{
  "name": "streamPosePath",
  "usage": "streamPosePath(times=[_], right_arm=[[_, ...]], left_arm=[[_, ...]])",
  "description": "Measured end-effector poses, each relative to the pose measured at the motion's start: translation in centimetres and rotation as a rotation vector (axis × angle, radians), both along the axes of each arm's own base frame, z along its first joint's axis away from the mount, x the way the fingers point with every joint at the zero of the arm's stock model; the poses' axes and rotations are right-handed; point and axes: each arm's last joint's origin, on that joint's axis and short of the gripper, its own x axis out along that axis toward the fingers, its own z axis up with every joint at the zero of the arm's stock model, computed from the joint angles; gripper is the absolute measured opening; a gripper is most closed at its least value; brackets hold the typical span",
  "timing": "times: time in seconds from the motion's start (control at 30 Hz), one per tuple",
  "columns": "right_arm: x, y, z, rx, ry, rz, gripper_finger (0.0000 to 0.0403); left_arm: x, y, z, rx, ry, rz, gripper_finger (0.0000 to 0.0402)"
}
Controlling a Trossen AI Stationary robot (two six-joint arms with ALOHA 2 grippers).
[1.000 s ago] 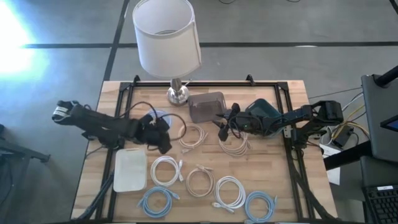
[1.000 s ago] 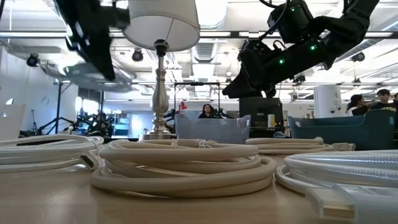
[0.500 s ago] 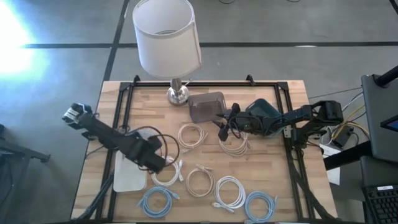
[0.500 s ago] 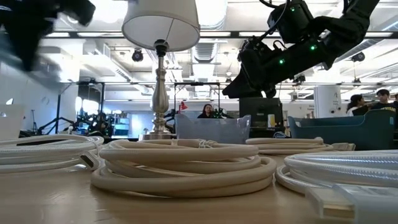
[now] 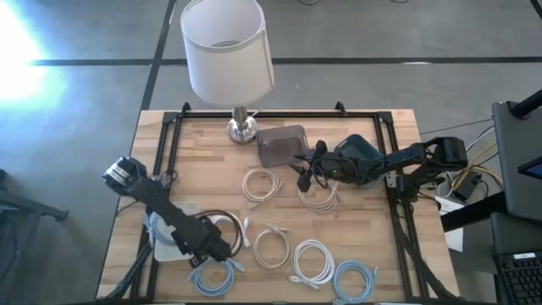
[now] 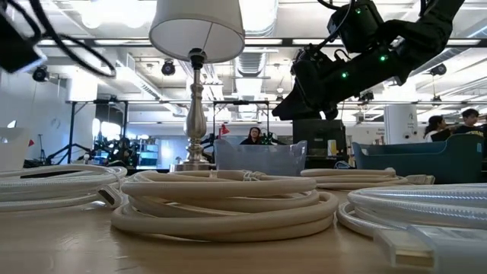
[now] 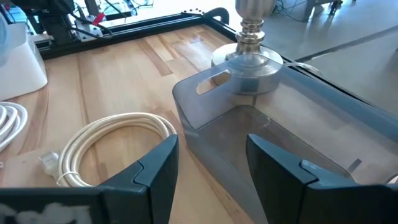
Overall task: Sort HDMI cables
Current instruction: Put the top light blue HDMI cable into the white bin, then put the left light blue HDMI cable into the white bin
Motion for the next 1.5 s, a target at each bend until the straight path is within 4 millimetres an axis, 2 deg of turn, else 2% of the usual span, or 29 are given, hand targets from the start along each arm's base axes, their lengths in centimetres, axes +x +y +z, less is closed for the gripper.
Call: streamPosePath(times=[0.37,0.6,0.83,0.97,1.17,1.33,1.5], right_arm=[[0.0,0.1,0.0,0.08,-0.039,-0.03,0.0185],[0.0,0.1,0.0,0.081,-0.039,-0.03,0.0185],[0.0,0.1,0.0,0.079,-0.038,-0.029,0.0185],[0.0,0.1,0.0,0.079,-0.038,-0.029,0.0185],[0.0,0.1,0.0,0.082,-0.04,-0.03,0.0185],[0.0,0.1,0.0,0.081,-0.044,-0.03,0.0185],[0.0,0.1,0.0,0.081,-0.046,-0.03,0.0185]], left_arm=[[1.1,-0.9,-4.2,-0.099,0.121,-0.226,0.0063],[1.0,-0.9,-4.7,-0.123,0.171,-0.256,0.009],[0.4,-0.5,-3.5,-0.097,0.214,-0.253,0.0144],[0.2,-0.3,-3.0,-0.11,0.227,-0.249,0.0159],[0.6,-0.6,-1.4,-0.151,0.171,-0.239,0.0151],[1.6,-1.3,1.0,-0.161,0.061,-0.225,0.0136],[3.1,-1.9,3.8,-0.097,-0.113,-0.244,0.0124]])
